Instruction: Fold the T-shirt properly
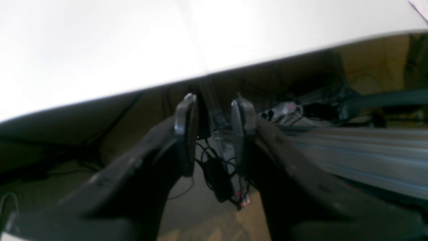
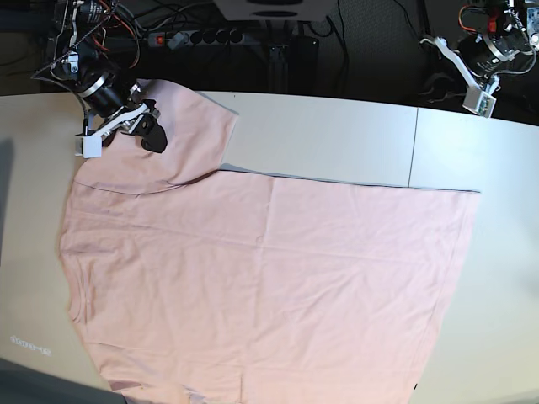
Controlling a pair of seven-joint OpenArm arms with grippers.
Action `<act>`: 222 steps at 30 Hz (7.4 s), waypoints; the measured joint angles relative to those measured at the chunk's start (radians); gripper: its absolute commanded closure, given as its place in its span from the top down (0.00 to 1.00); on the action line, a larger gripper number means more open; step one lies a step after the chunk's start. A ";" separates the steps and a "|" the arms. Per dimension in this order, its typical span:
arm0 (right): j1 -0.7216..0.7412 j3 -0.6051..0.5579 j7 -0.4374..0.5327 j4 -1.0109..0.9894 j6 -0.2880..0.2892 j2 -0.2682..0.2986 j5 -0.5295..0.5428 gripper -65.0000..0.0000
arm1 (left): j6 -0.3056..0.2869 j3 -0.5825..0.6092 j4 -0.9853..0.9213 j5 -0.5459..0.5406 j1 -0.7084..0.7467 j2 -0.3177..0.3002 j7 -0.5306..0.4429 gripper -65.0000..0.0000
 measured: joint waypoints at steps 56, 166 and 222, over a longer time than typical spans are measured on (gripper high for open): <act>0.042 -0.001 0.015 0.001 0.000 0.000 -0.127 0.00 | -0.016 0.333 -0.885 -0.325 -0.947 -0.172 0.235 0.65; 1.181 -0.636 0.072 -0.726 0.008 0.299 -0.368 0.00 | -0.015 0.348 -1.009 -0.013 -1.346 -0.054 0.053 0.20; 1.166 -0.515 0.248 -1.003 0.002 0.315 -0.410 0.00 | 0.010 0.451 -1.040 0.329 -1.346 0.026 -0.146 0.00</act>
